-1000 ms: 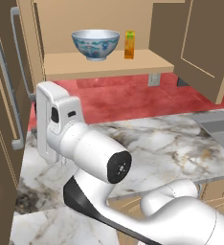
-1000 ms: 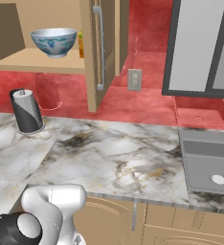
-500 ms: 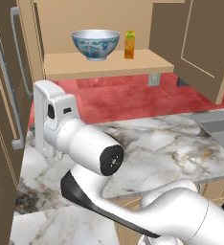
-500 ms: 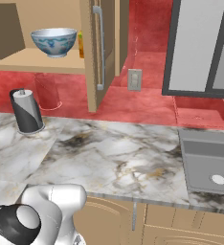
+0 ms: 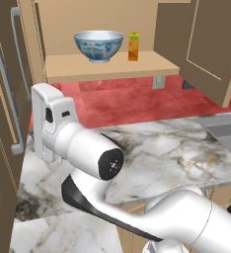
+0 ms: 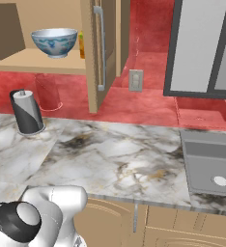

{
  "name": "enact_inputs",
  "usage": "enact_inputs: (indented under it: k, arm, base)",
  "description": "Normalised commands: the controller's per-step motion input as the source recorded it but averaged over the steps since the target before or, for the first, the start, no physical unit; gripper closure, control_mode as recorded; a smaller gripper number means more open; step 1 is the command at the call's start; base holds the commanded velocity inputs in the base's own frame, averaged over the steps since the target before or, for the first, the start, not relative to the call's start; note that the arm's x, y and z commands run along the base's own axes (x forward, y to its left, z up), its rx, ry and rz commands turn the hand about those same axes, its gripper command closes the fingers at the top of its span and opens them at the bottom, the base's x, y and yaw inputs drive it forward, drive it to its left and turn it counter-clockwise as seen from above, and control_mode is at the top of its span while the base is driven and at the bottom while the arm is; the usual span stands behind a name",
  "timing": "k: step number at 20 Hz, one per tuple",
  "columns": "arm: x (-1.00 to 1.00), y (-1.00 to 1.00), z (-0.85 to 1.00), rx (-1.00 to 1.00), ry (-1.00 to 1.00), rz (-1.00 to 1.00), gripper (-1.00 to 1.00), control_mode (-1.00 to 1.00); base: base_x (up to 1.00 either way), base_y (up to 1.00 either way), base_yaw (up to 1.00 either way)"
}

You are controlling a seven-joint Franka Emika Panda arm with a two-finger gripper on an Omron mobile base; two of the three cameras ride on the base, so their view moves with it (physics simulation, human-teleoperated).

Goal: Pick the mug and place it in the sink. Pick the bowl and place it in the open cabinet and then close the cabinet.

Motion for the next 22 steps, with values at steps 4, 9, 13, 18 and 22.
enact_inputs:
  k: [4, 9, 13, 18, 22]
  arm:
    - [0.29, 0.0, -0.05, 0.0, 0.0, 0.0, -1.0, -1.0]
    - [0.33, 0.01, -0.12, 0.0, 0.0, 0.0, -1.0, -1.0]
    - [0.46, 0.0, -0.32, 0.0, 0.0, 0.0, -1.0, -1.0]
    - [0.65, 0.0, -0.33, -0.01, 0.0, 0.0, -1.0, -1.0]
    - [0.42, -0.06, -0.09, 0.0, 0.0, 0.0, -1.0, -1.0]
  base:
    - [0.0, 0.0, 0.0]
    - [0.0, 0.0, 0.0]
    - [0.0, 0.0, 0.0]
    - [0.0, 0.0, 0.0]
    - [0.0, 0.0, 0.0]
